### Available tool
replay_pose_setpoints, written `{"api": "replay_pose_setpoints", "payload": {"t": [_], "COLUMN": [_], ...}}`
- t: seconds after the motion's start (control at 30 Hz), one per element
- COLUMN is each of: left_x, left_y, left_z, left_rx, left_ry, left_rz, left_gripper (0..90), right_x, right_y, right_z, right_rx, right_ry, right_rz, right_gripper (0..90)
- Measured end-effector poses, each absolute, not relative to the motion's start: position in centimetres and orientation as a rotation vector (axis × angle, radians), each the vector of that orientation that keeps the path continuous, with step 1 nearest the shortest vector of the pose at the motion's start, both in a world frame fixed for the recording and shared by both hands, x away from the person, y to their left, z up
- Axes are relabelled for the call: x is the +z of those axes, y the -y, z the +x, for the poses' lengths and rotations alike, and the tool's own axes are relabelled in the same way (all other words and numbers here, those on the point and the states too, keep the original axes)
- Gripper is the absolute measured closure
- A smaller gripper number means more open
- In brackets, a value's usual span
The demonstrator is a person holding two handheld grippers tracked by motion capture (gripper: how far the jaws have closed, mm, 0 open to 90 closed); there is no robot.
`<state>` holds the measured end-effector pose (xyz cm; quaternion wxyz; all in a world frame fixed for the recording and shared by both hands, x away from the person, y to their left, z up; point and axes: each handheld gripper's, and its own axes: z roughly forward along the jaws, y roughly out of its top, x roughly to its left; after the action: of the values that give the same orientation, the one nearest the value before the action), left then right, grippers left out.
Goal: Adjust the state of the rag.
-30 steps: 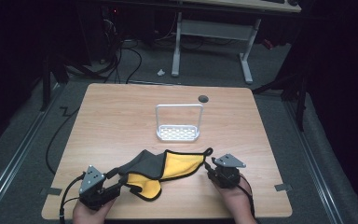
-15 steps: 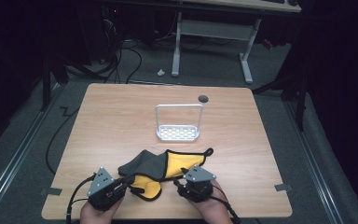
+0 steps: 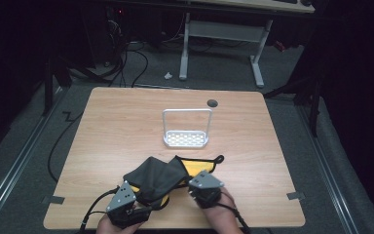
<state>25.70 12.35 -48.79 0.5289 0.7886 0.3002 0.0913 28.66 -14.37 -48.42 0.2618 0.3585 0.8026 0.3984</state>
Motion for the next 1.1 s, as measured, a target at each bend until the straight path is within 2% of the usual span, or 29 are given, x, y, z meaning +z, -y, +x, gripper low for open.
{"api": "replay_pose_setpoints", "payload": {"t": [0.17,0.2,0.23,0.3,0.33,0.43,0.57,0.6,0.67,0.83,0.9,0.97,1.0,1.1], "left_x": [-49.7,-49.7,-50.5,-50.8,-51.3,-51.6,-51.2,-50.9,-50.9,-52.2,-52.8,-52.9,-52.9,-52.7], "left_y": [-13.3,-13.3,-13.6,-13.8,-13.8,-13.2,-11.4,-9.4,-8.1,-5.4,-5.2,-5.7,-5.7,-6.8], "left_z": [26.5,26.5,27.3,27.6,28.2,28.8,29.0,29.0,29.4,31.6,32.0,32.3,32.3,31.6], "left_rx": [0.283,0.283,0.274,0.272,0.268,0.258,0.223,0.276,0.320,0.321,0.328,0.304,0.304,0.272], "left_ry": [-0.760,-0.760,-0.805,-0.824,-0.851,-0.860,-0.816,-0.754,-0.730,-0.775,-0.779,-0.818,-0.818,-0.823], "left_rz": [1.916,1.916,1.934,1.940,1.954,1.967,1.961,2.010,2.025,2.172,2.193,2.162,2.162,2.148], "left_gripper": [46.8,46.9,47.2,47.8,47.8,48.1,49.3,49.0,47.6,44.6,52.2,74.2,78.8,81.2], "right_x": [-48.3,-48.3,-48.6,-48.8,-49.5,-50.7,-50.7,-50.6,-50.5,-50.7,-50.8,-50.8,-50.8,-50.7], "right_y": [22.1,22.1,25.1,26.1,28.7,31.1,31.4,31.2,30.5,30.0,30.1,30.2,30.2,30.1], "right_z": [29.9,29.9,30.2,30.3,30.5,31.0,30.1,30.0,29.9,29.9,30.0,30.0,30.0,29.9], "right_rx": [0.972,0.972,0.917,0.897,0.821,0.732,0.778,0.782,0.782,0.792,0.796,0.798,0.798,0.803], "right_ry": [-2.005,-2.005,-1.954,-1.939,-1.899,-1.919,-1.923,-1.930,-1.938,-1.953,-1.958,-1.960,-1.960,-1.955], "right_rz": [1.154,1.154,1.225,1.249,1.322,1.416,1.414,1.401,1.381,1.375,1.376,1.377,1.375,1.373], "right_gripper": [87.3,87.3,87.2,87.1,86.3,75.5,71.3,70.7,70.0,69.5,69.7,70.8,71.6,76.7]}}
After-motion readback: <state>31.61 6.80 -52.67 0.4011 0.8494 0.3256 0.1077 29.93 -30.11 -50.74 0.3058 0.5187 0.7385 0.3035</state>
